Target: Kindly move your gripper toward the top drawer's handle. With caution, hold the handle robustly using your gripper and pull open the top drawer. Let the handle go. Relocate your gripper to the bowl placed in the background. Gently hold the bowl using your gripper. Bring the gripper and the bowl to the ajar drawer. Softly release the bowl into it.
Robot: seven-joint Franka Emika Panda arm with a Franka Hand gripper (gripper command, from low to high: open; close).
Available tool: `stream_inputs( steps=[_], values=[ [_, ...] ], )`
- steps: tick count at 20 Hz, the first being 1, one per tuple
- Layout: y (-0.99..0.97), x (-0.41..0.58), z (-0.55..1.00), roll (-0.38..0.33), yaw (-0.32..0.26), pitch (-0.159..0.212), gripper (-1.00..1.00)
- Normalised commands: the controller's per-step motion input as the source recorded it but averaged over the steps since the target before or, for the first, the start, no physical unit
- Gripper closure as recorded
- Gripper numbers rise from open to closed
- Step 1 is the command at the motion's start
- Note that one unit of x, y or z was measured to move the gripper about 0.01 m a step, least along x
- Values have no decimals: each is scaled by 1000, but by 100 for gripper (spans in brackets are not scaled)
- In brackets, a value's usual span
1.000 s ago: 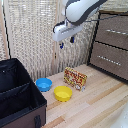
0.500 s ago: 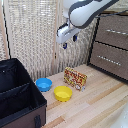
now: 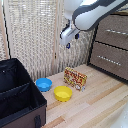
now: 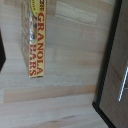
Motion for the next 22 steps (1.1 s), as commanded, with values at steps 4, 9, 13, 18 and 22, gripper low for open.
stream_inputs(
  steps=[4, 9, 13, 18, 22],
  values=[
    [-228, 37, -54, -343, 85, -18, -100],
    [-198, 187, 0, -369, 28, 0, -100],
    [-175, 230, 0, -375, 12, 0, -100],
    [-109, 411, 61, -375, -18, 12, -100],
    [-90, 413, 66, -375, -36, 27, -100]
  ],
)
